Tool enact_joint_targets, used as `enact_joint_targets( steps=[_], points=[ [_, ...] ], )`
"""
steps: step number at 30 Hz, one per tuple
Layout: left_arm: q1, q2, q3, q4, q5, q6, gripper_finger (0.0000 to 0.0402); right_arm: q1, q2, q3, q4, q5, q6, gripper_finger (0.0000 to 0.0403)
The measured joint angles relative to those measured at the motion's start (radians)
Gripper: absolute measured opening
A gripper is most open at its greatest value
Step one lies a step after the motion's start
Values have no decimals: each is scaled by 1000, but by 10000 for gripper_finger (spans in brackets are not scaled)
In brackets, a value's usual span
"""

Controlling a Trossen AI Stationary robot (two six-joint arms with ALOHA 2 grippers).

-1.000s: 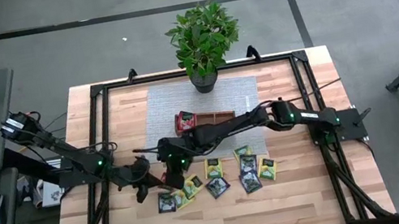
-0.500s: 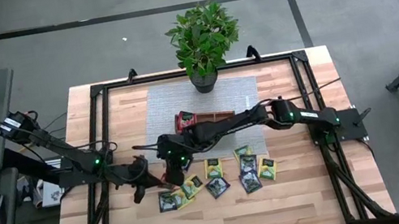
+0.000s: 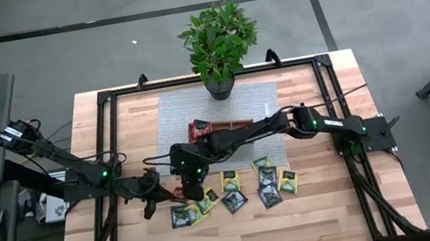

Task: Pick & Place Tea
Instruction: Put the red tea bag into the left section of the wooden organizer

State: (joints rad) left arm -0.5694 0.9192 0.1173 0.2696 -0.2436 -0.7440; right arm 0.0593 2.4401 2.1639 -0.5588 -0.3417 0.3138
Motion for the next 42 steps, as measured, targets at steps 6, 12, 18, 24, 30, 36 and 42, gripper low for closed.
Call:
enact_joint_targets(
  steps=[6,12,18,24,30,36,42],
  points=[
    [0,0,0,35,-29,26,0,0,0,0,3,13,-2,179],
    [0,0,0,35,-29,30,0,0,0,0,12,49,-2,127],
    [0,0,0,35,-29,26,0,0,0,0,21,44,-12,25],
    [0,0,0,36,-30,8,1,-2,0,0,26,-15,-27,4],
    [0,0,0,29,-72,34,2,-2,0,0,21,15,-20,2],
    [0,-19,0,30,-104,36,43,-1,-7,0,-4,61,-23,1],
    [0,-104,-1,-6,-127,63,110,-1,-56,0,-109,135,-53,1]
  ],
)
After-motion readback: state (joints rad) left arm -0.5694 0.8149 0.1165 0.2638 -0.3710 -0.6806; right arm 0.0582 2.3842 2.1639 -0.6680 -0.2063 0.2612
